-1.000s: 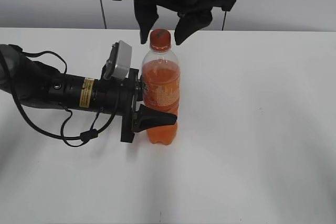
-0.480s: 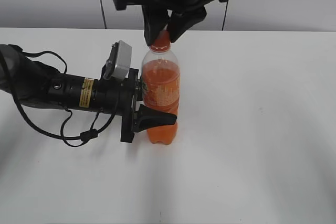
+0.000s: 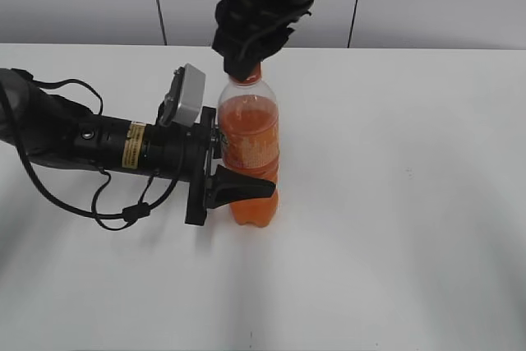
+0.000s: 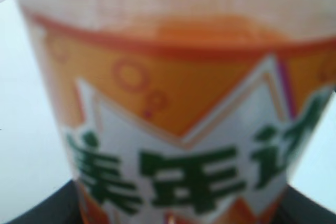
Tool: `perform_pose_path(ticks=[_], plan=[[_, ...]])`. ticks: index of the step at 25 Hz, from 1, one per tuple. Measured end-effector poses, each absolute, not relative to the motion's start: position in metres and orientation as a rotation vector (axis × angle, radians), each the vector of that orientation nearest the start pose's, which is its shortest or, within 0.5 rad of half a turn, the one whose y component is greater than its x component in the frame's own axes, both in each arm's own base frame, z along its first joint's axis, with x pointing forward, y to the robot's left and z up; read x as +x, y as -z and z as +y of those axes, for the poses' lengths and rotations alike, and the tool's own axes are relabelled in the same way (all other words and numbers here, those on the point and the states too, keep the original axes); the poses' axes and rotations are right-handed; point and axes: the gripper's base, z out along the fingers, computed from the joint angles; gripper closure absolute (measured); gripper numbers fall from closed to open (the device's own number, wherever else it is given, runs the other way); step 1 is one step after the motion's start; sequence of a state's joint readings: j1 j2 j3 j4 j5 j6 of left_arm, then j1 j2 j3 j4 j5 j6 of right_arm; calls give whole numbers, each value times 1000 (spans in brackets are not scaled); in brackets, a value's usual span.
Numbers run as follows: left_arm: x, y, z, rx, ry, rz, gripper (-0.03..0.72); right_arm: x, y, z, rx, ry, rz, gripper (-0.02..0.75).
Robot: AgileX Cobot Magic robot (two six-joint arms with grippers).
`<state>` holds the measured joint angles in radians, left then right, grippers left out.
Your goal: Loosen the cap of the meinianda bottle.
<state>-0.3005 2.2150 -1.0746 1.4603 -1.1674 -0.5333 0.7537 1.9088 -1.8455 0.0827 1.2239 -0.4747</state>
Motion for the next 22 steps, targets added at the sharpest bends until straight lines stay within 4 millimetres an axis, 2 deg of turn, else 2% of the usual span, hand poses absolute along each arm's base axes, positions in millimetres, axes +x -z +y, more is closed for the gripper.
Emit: perform_pose_path(ticks=[9,18,22], plan=[[327,-92,-189,1447,1052,1400,285,295,-320,290,-2006,-120,1899,467],[326,-92,-189,1462,1052,1393,285,294,-321,290,-2207,-68,1659,467],[326,-92,-189,1465,1053,1393,285,294,-321,290,-2229,-61,1628,467]])
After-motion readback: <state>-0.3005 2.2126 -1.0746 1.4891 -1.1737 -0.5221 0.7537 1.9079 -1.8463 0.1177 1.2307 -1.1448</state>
